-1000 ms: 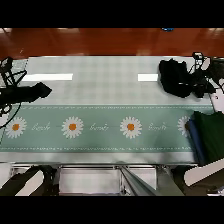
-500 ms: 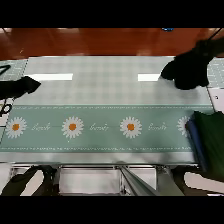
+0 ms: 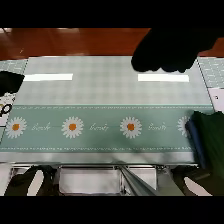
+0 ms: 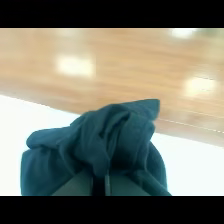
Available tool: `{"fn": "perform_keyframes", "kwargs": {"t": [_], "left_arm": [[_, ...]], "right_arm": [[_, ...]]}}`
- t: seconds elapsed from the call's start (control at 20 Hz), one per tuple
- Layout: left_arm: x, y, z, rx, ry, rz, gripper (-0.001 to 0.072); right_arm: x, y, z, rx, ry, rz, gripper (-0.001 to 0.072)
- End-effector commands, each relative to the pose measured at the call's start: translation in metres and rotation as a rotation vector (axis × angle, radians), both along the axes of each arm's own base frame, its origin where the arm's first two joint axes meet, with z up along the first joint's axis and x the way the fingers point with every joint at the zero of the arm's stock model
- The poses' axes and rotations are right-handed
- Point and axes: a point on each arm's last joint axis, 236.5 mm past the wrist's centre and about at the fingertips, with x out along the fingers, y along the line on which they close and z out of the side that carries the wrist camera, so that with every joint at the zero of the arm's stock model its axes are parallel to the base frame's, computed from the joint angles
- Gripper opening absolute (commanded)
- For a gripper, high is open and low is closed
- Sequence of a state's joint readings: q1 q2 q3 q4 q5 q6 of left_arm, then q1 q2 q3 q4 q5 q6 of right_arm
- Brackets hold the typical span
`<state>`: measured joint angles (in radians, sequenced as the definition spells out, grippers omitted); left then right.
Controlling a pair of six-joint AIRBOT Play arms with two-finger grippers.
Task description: Fold the shirts.
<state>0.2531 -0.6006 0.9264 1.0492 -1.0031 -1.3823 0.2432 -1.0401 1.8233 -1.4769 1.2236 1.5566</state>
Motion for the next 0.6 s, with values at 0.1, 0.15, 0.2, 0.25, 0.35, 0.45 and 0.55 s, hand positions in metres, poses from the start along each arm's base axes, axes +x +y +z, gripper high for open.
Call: {"fn": "perform_keyframes", "kwargs": {"t": [0.1, 0.15, 0.2, 0.25, 0.35, 0.45, 0.55], "left_arm": [[-0.01, -0.053, -0.03, -0.081, 0.095, -0.146, 0.0506], [-0.013, -0.06, -0.039, -0.083, 0.116, -0.167, 0.0506], [-0.016, -0.064, -0.049, -0.084, 0.139, -0.181, 0.0506], [-0.019, -0.067, -0.062, -0.089, 0.171, -0.19, 0.0506], [-0.027, -0.07, -0.094, -0.102, 0.252, -0.199, 0.0506], [-0.039, -0.075, -0.127, -0.115, 0.352, -0.216, 0.0506], [-0.049, -0.087, -0.157, -0.143, 0.443, -0.245, 0.0506]], "right_arm": [[-0.058, 0.122, -0.072, 0.034, 0.24, 0.279, 0.0026], [-0.065, 0.144, -0.102, 0.026, 0.303, 0.311, 0.0026], [-0.068, 0.161, -0.132, 0.023, 0.361, 0.318, 0.0026], [-0.068, 0.175, -0.16, 0.03, 0.41, 0.316, 0.0026], [-0.066, 0.203, -0.215, 0.047, 0.496, 0.31, 0.0026], [-0.062, 0.228, -0.263, 0.066, 0.592, 0.314, 0.0027], [-0.054, 0.251, -0.303, 0.094, 0.668, 0.31, 0.0027]]}}
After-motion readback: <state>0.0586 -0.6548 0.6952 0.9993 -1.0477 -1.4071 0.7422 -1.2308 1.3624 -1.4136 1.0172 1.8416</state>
